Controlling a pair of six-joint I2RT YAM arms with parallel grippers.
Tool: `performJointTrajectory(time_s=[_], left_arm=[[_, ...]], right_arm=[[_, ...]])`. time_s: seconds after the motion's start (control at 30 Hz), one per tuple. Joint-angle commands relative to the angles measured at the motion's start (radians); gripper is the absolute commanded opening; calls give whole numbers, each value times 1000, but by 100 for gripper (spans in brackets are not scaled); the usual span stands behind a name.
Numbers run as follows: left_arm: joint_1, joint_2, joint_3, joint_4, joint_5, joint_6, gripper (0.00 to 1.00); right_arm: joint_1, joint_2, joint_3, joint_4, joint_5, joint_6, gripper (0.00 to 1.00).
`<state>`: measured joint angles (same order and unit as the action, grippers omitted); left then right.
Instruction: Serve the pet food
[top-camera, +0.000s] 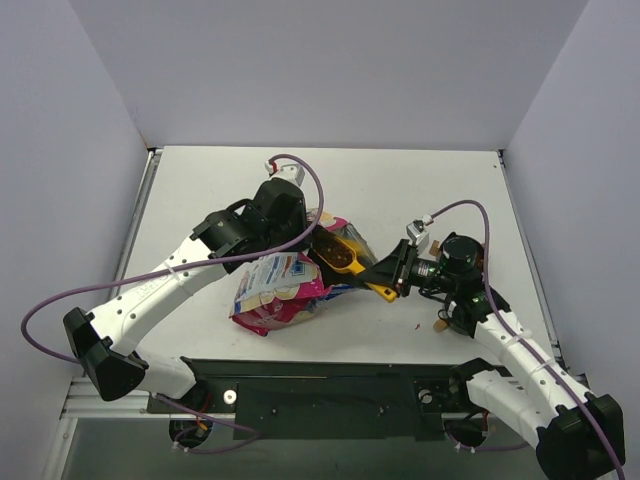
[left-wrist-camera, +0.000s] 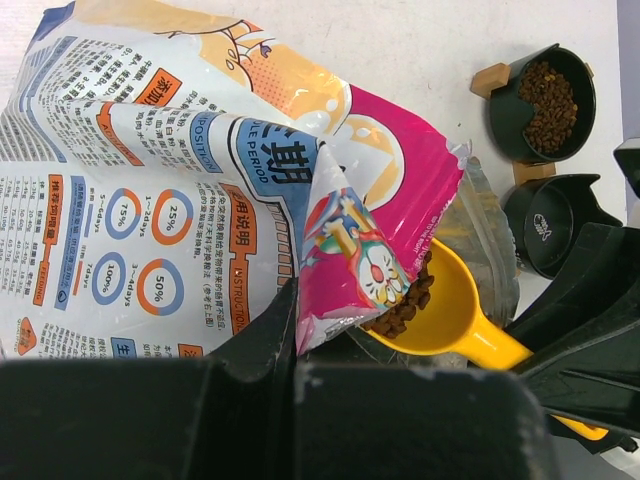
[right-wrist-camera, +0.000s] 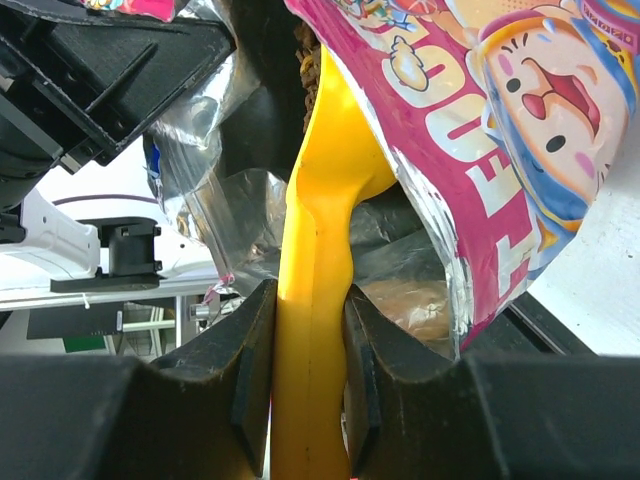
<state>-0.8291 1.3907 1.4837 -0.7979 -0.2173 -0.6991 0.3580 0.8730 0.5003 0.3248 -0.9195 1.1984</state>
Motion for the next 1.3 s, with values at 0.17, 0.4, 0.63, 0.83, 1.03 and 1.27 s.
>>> performJointTrajectory(time_s=[0.17, 0.4, 0.63, 0.83, 1.03, 1.27], left_arm=[[7, -21, 58, 72, -7, 19, 0], [24, -24, 69, 68, -16, 27, 0], [22, -1, 87, 72, 1, 20, 0], [24, 10, 104, 58, -10, 33, 0], [24, 28, 128, 31, -39, 23, 0], [25, 1, 106, 55, -100, 10, 0]], right_arm=[[-25, -89, 49, -78, -122, -112, 0], [-25, 56, -46, 560, -96, 247, 0], [-33, -15, 40, 146, -125, -43, 0], [-39, -94, -12, 80, -131, -59, 0], [-50, -192, -13, -13, -114, -37, 0], [-57, -281, 4, -159, -90, -76, 0]])
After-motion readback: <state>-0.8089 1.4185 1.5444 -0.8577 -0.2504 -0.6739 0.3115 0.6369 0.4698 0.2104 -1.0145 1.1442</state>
